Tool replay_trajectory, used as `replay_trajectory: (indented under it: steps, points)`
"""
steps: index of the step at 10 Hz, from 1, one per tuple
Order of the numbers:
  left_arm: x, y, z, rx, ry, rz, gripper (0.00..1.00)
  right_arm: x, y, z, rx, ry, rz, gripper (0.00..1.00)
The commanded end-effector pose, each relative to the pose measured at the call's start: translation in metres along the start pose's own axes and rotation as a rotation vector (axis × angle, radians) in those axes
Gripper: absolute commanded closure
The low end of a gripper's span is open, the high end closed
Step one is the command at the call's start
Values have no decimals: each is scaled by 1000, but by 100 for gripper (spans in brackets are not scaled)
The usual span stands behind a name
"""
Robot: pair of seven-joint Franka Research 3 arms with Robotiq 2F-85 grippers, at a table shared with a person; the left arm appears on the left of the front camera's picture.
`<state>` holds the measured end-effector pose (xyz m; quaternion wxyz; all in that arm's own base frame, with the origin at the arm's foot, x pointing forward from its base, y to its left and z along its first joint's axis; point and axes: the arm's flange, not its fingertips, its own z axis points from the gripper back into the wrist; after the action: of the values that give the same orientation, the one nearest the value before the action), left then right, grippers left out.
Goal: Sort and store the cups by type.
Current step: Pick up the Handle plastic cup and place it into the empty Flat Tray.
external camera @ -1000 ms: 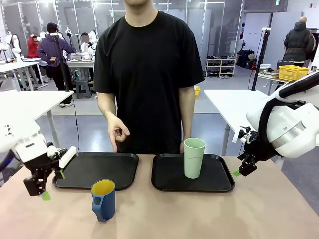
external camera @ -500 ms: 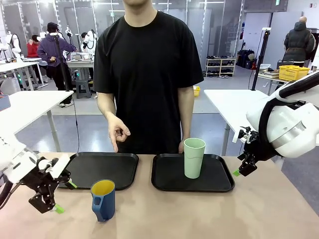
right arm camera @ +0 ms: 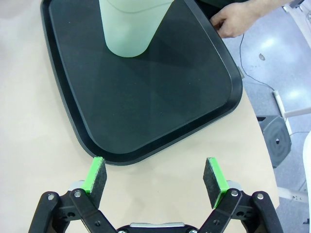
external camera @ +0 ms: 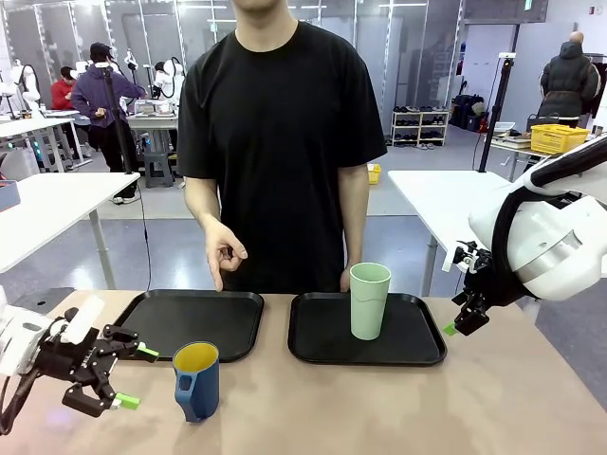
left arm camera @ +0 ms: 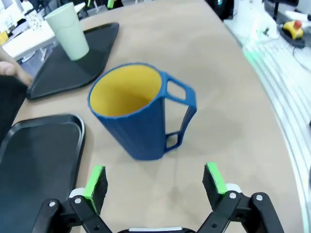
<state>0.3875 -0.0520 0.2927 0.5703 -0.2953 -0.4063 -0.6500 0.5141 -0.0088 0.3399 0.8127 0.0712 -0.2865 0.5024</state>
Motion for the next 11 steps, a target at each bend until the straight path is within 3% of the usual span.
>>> replay_trajectory:
  steps: [1, 3, 5, 6, 11]
  points:
    - [-24, 3, -13, 8, -85, 20, 0, 1, -2, -1, -7, -12, -5, 0]
    - [-25, 5, -18, 20, -136, 36, 0, 1, -2, -1, -7, -12, -5, 0]
    - [-26, 8, -22, 24, -128, 62, 0, 1, -2, -1, -7, -12, -5, 0]
    - [-7, 5, -8, -2, -100, 75, 0, 1, -2, -1, -7, -12, -5, 0]
    - [-19, 14, -18, -34, -120, 92, 0, 1, -2, -1, -7, -12, -5, 0]
